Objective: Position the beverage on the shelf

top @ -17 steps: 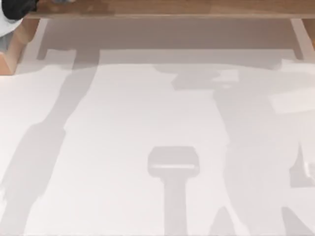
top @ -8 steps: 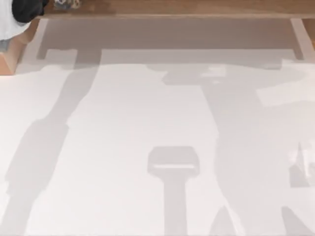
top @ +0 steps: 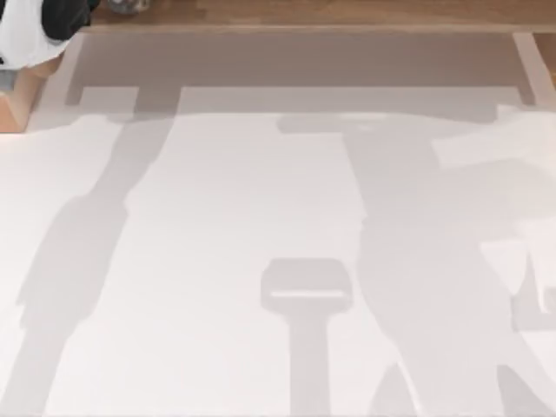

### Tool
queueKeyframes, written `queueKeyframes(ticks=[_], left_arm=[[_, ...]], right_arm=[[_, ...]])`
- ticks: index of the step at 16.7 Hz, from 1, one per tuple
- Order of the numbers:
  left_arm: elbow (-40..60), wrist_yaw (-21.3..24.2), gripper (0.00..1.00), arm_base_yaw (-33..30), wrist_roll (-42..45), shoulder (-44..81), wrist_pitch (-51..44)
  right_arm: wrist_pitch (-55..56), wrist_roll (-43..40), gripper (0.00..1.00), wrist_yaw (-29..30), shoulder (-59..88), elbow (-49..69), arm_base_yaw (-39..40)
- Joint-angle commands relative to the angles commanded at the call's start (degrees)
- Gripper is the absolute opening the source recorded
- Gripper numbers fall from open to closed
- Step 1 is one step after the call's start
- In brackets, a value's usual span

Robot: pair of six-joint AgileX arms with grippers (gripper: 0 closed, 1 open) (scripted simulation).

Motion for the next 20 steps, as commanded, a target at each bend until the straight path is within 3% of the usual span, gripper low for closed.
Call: queueKeyframes(ticks=[1,14,20], left_arm=[[0.0,0.0,0.0,0.0,0.0,0.0,0.0],[0.0,0.0,0.98,0.0,0.0,0.0,0.0],[0.0,0.0,1.0,0.0,0.0,0.0,0.0]], right_arm=[[0.0,0.0,1.0,0.0,0.0,0.0,0.0],[0.0,0.0,1.0,0.0,0.0,0.0,0.0],[0.0,0.0,1.0,0.0,0.0,0.0,0.0]])
